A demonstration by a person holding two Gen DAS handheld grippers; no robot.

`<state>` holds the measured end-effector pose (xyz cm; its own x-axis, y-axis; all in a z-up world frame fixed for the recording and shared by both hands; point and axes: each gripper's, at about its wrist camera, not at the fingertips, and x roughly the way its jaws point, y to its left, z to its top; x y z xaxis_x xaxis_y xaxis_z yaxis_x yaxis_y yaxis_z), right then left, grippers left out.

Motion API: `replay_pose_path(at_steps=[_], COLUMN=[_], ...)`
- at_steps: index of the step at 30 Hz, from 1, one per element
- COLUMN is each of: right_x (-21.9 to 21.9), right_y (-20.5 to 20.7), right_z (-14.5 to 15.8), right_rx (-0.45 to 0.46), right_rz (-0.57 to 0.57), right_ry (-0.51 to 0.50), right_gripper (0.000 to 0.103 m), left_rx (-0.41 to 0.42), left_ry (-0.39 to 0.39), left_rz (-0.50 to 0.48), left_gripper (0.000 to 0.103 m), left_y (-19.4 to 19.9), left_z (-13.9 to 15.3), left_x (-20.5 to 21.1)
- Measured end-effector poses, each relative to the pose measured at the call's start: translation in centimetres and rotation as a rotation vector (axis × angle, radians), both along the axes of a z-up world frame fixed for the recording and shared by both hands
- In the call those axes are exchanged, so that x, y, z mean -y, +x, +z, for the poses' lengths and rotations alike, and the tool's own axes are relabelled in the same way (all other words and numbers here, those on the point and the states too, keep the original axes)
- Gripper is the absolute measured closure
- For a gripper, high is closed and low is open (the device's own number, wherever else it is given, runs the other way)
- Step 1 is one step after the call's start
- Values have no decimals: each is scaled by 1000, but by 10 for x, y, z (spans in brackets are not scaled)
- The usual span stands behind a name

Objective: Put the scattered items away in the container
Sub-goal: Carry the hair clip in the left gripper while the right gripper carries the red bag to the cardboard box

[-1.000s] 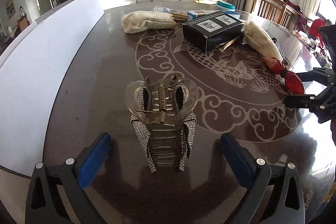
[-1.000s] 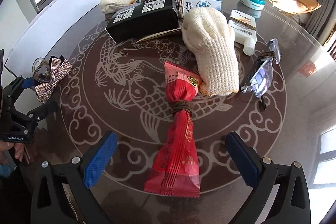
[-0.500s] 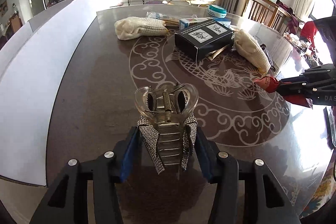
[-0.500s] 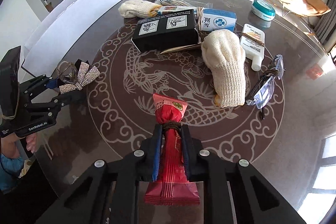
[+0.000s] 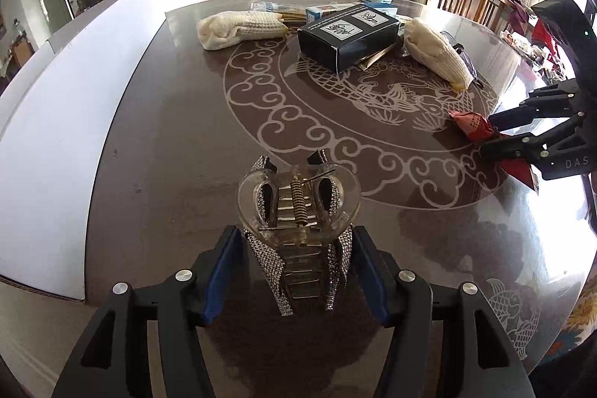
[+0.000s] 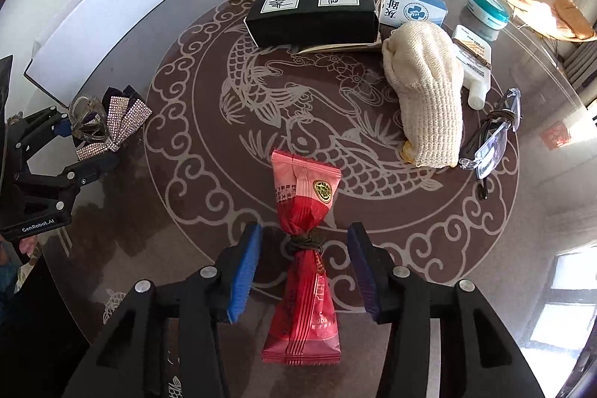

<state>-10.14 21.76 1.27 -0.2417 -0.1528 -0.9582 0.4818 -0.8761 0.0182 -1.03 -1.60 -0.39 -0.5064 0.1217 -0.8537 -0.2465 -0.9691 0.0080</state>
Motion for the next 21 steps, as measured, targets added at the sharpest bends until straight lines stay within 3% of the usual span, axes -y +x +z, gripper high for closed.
replay_pose_path(at_steps=[2,3,4,10,15,21], right_x=[4,5,5,-1,-3,45], right_y=[-4,-4,-4,9,9,-6], right_z=[-5,-5,-4,22,46,87], right_rx=[16,8,15,-39,-64,-79], right_rz=[14,18,20,9,-17,53], right_ry=[20,34,32,-21,-103,-126], right_gripper=[59,67,82,83,83,83], left_rx=[-11,-19,-27,-107,-178,-247], left_ry=[-3,14,35,134,165,198], left_rz=[-14,-21,-20,8,18,79], left_gripper=[35,42,48,49,49,49], left_y=[-5,-7,-8,3,21,29], left_z=[2,4,7,34,64,114], left_x=[-2,-2,0,18,27,77])
